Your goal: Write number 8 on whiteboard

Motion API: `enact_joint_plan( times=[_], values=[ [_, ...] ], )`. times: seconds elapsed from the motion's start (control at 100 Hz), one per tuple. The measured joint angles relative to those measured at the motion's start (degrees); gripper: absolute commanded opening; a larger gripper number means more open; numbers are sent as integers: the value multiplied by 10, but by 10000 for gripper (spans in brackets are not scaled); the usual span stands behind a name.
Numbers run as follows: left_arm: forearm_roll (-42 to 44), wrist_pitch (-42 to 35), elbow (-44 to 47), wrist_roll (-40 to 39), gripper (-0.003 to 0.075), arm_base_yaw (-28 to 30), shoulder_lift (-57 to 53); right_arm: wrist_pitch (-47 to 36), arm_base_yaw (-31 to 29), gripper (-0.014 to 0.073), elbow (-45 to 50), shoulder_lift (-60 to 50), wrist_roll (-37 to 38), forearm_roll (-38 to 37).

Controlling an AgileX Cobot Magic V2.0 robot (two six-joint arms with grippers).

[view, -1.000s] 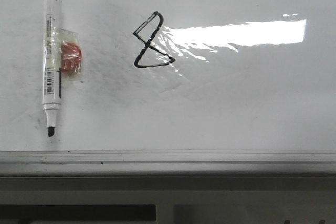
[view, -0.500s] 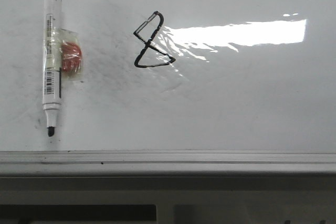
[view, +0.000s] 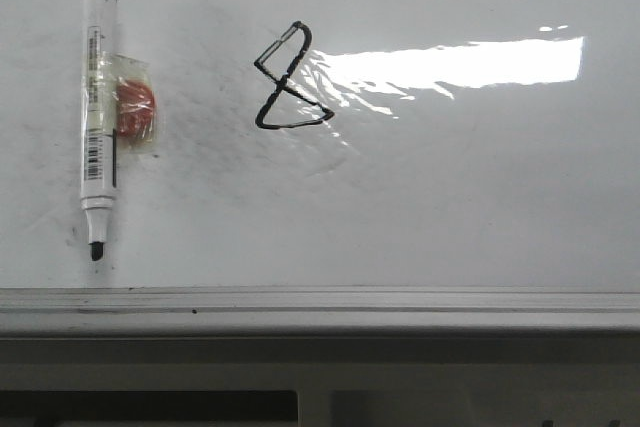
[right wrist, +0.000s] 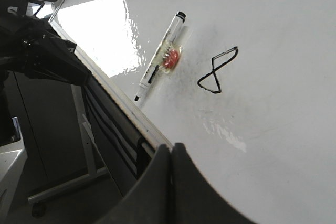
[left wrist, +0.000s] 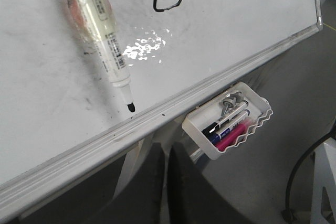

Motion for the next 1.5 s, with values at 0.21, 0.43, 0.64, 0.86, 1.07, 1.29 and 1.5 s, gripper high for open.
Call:
enact_joint_plan(
  times=[0.21,0.43,0.64,0.86,1.07,1.29,1.5],
  values=[
    [0,0,0,0,-20,0,0,0,0,-64,0,-1,0,0],
    [26,0,3,0,-20,0,0,0,0,-64,0,-1,0,0],
    [151,-26,39,-13,-20,31,0,0,0,-64,0,-1,0,0],
    [190,-97,75,-30,-20,122,-31,0,0,-64,0,-1,0,0],
    [195,-110,87,-31,-20,247,-101,0,0,-64,0,-1,0,0],
    [200,-103,87,-31,-20,389,-202,0,0,-64,0,-1,0,0],
    [203,-59,87,-31,-20,505,-260,1,0,-64,0,-1,0,0]
  ],
)
